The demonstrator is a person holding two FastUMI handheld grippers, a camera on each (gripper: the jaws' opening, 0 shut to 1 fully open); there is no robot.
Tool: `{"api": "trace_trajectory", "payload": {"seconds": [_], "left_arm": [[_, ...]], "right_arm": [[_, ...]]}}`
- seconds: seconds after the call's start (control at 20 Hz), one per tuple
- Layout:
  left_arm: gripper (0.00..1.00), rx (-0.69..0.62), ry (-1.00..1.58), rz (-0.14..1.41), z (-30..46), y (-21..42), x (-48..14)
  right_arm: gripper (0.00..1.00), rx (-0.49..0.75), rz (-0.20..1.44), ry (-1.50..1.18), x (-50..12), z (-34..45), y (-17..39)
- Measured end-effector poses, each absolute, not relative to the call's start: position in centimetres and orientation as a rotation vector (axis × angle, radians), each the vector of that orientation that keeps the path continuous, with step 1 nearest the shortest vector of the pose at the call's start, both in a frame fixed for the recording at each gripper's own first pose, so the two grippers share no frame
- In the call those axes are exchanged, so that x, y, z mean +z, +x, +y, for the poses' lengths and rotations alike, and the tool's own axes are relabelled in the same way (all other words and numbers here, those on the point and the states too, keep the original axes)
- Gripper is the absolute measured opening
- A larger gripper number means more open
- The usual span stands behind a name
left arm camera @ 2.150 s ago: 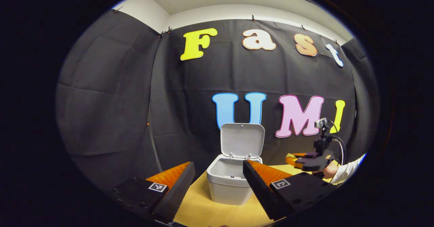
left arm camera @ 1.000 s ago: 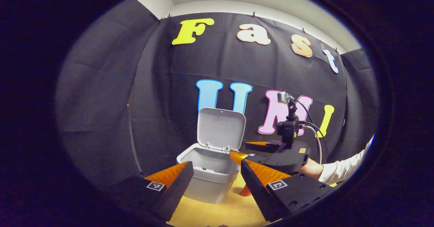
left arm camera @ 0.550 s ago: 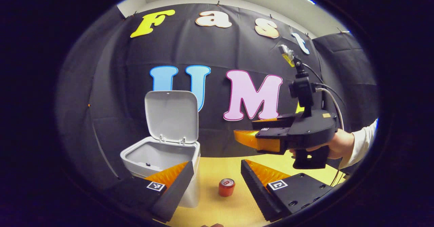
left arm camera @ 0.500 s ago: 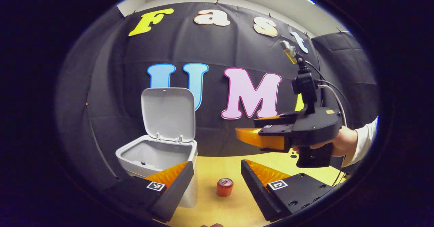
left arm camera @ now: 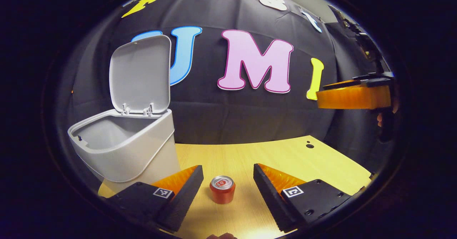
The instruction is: Press the lid of the desktop garbage bin to open it, pick up the crumpled paper on the desktop and throw it into the bin, then pick up the pop can on the desktop and drop it into the bin, and finally close the garbage bin lid.
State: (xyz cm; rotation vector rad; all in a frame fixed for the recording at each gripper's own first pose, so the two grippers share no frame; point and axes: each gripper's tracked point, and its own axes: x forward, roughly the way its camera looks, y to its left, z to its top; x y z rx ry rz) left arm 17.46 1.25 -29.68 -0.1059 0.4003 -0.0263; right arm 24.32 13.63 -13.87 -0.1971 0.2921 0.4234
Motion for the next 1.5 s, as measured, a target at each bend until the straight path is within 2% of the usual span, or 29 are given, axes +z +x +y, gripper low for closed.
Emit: {"api": "trace_trajectory", "payload": {"seconds": [0.4, 0.85, 0.9, 1.05, 1.25, 1.5], "left_arm": [[0.96, -0.051, -0.092, 0.538, 1.5, 22.0, -37.6], [0.97, -0.062, -0.105, 0.751, 0.7, 21.6, -44.3], [0.91, -0.069, -0.104, 0.745, 0.6, 21.6, -43.9], [0.86, -0.104, -0.091, 0.709, -0.5, 21.9, -41.6], [0.86, -0.149, -0.066, 0.616, -1.7, 22.0, -36.0], [0.85, -0.147, -0.116, 0.459, -1.0, 22.1, -26.3]], "right_arm": [[0.97, 0.395, 0.323, -0.211, -14.9, 12.4, 24.6], [0.97, 0.376, 0.372, -0.201, -16.5, 11.6, 24.3], [0.98, 0.372, 0.374, -0.202, -16.6, 11.5, 24.2], [0.98, 0.357, 0.366, -0.200, -16.3, 10.9, 23.8], [0.98, 0.334, 0.358, -0.167, -15.9, 10.6, 23.4], [0.98, 0.322, 0.338, -0.111, -14.9, 11.1, 22.6]]}}
